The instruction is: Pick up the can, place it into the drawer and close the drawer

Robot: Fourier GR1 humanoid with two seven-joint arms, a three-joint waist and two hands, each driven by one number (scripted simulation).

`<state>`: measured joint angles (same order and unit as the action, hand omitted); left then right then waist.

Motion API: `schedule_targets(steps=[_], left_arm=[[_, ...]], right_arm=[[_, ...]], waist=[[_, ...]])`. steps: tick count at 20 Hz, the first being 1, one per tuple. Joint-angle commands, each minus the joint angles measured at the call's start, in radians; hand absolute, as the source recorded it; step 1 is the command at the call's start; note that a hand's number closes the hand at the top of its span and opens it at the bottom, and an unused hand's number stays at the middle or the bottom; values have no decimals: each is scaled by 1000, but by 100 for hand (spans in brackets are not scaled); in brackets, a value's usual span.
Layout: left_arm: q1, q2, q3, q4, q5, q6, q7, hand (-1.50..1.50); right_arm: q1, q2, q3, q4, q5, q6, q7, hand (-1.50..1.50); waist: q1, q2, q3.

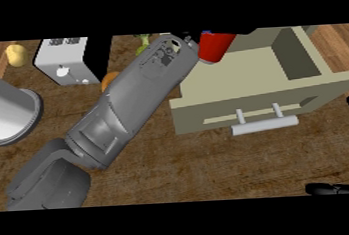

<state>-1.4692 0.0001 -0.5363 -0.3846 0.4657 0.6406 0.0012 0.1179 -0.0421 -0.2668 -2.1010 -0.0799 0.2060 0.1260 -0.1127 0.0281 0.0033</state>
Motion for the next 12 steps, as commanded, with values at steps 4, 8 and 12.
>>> schedule_targets(steps=[4, 8, 12], left_arm=[[19, 0, -65, 34, 17, 31, -19, -150], [59, 0, -77, 7, 53, 90, -41, -150], [36, 0, -78, 29, 76, 96, -41, -150]], right_arm=[[-34, -27, -17, -25, -28, -1, 42, -150], [7, -16, 18, -53, 9, 6, 48, -150], [-24, -22, -7, -11, -24, 13, 9, -150]], waist=[[-9, 1, 0], [-15, -1, -1], [-26, 6, 0]])
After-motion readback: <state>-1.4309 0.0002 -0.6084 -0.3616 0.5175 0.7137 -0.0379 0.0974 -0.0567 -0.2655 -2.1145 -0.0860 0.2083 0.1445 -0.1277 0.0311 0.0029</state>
